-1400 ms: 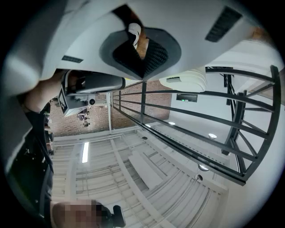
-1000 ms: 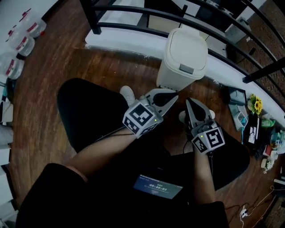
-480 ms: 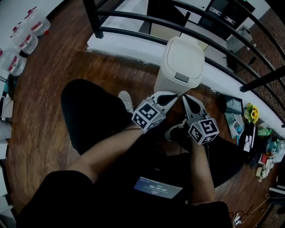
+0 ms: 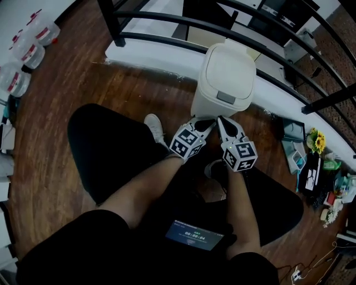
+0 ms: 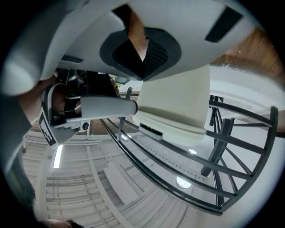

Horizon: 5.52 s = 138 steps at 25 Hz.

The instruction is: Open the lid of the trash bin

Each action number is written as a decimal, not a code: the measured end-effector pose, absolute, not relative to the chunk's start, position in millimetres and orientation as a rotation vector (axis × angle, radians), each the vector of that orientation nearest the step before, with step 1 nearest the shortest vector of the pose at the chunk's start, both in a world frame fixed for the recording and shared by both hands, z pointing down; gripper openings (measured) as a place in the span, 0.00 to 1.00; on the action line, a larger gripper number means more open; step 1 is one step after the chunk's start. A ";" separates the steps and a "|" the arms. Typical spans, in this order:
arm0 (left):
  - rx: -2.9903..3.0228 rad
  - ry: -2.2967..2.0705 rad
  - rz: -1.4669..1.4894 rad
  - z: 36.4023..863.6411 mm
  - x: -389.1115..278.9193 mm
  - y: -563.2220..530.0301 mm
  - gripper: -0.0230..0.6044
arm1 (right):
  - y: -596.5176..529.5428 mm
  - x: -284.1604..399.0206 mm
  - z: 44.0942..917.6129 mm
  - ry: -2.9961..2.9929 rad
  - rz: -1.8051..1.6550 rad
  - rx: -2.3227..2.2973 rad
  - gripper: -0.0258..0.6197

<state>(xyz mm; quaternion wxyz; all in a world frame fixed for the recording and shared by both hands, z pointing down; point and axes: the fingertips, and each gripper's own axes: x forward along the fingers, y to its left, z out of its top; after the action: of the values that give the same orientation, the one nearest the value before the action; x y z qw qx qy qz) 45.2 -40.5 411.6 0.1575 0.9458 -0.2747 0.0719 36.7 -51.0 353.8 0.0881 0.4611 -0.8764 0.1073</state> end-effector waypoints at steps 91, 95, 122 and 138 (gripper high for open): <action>2.112 -1.055 0.753 731.8 105.3 -156.7 0.06 | -124.3 141.9 583.9 -2.412 0.854 1.635 0.07; 2.059 -1.073 0.752 737.3 103.6 -156.8 0.06 | -124.4 141.4 585.7 -2.411 0.857 1.634 0.07; 2.044 -1.035 0.845 740.1 102.4 -163.5 0.06 | -120.0 142.6 597.5 -2.371 0.878 1.636 0.07; 2.022 -0.999 0.873 752.3 103.6 -165.7 0.06 | -118.5 154.5 613.5 -2.304 0.904 1.681 0.07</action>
<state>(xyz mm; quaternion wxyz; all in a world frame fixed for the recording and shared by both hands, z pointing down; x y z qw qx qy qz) 103.6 -165.7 752.3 0.3538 0.7820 -0.3865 0.3376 154.5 -118.5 613.5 0.0747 0.5602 -0.7680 0.3013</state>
